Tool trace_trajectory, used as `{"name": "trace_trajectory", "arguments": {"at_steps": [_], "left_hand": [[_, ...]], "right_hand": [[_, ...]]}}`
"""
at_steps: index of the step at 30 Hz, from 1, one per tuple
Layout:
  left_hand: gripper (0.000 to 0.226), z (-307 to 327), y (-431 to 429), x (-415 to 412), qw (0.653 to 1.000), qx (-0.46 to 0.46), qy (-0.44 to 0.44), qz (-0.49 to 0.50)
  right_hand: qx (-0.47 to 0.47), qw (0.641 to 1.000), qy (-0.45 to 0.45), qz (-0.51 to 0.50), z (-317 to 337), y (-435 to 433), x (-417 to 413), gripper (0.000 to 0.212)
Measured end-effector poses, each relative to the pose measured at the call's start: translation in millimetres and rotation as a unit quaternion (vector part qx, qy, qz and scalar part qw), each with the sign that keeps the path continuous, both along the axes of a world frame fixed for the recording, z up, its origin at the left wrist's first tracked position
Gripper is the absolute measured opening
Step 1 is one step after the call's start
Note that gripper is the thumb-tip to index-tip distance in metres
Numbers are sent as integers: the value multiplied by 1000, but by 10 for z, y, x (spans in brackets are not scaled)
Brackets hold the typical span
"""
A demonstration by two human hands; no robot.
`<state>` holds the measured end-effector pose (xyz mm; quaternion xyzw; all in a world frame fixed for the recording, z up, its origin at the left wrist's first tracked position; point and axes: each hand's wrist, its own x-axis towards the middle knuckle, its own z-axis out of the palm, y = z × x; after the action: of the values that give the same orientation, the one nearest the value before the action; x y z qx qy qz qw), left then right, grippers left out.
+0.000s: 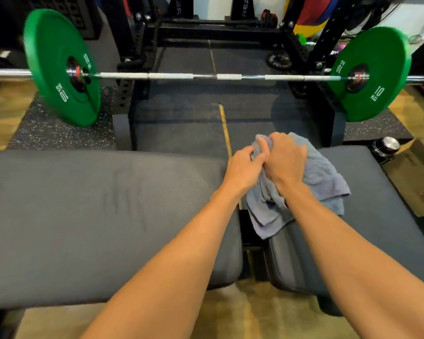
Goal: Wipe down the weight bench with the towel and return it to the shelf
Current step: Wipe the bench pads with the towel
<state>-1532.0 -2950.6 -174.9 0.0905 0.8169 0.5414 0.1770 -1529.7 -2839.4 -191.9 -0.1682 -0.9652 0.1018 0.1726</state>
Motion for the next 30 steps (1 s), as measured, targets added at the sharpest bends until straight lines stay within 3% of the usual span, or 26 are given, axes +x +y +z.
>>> {"name": "trace_trajectory", "arguments": {"at_steps": [2,5,9,12,22,27,30], "left_hand": [[24,144,-292,-10,998,3,51,30],[29,279,-908,-144,994,-31,91,60],[26,145,-1586,-332,976,-202,52,67],[37,-17,-1797,-307,958,-270,90,23],[32,-258,-2207,-291,953,-159,253,-58],[33,-465,-2166,-467,957,-111,266,-30],[39,-555,-2148,-528,951,-130,281,-29]], "right_hand": [[-92,994,62,-17,147,-309,94,34],[-132,989,73,14,357,-855,122,39],[-55,986,-138,72,237,-1349,165,56],[21,988,-139,60,48,-1485,202,56],[100,993,-55,-14,-66,-1840,1208,36],[145,988,1,-44,-205,-1790,534,33],[135,990,-22,-32,-267,-1710,-86,36]]}}
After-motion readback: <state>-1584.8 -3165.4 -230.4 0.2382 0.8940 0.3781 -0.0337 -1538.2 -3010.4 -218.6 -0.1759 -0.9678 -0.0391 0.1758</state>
